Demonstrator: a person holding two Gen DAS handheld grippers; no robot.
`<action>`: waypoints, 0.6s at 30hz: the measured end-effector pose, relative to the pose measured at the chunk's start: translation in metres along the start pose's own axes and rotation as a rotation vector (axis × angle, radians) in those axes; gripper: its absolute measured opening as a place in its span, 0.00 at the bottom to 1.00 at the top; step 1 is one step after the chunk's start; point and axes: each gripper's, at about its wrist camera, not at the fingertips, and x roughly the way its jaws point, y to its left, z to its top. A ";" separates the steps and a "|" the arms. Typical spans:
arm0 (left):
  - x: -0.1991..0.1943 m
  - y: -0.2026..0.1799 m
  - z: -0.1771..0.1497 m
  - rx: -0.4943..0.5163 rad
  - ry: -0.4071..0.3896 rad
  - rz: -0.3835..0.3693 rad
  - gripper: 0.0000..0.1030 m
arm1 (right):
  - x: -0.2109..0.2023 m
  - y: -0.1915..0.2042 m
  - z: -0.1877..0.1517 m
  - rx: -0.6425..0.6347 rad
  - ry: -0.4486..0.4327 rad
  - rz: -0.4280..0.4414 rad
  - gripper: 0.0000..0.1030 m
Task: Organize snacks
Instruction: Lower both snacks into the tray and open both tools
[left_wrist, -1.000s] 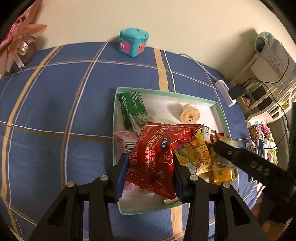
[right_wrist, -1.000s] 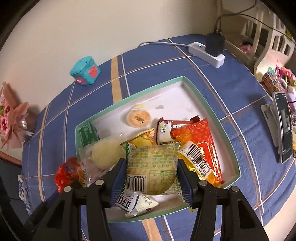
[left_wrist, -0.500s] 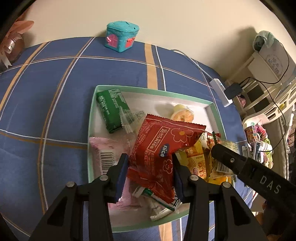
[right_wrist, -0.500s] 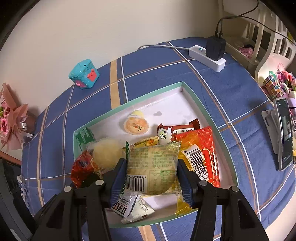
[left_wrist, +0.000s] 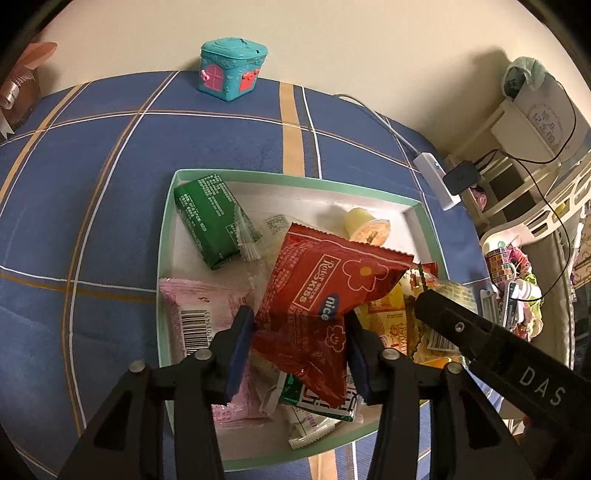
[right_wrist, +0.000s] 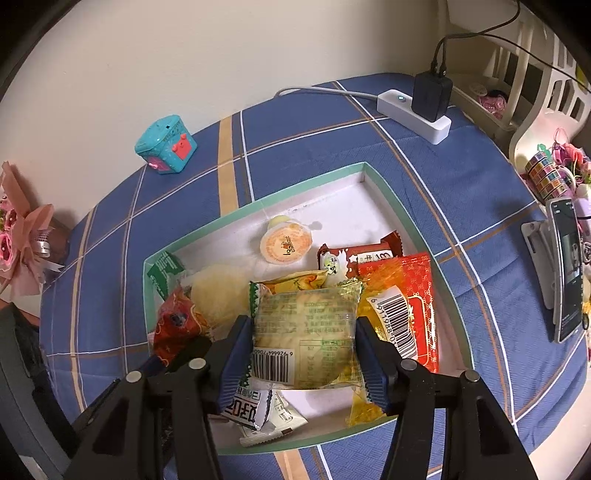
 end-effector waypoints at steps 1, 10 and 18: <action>-0.001 0.000 0.000 0.000 0.001 -0.002 0.55 | -0.001 0.000 0.000 -0.001 -0.001 -0.001 0.59; -0.010 -0.005 0.000 0.013 0.016 -0.007 0.62 | -0.010 0.000 0.002 -0.003 -0.010 -0.011 0.64; -0.029 -0.004 -0.001 0.009 0.010 -0.021 0.67 | -0.026 0.002 0.004 -0.021 -0.050 -0.020 0.71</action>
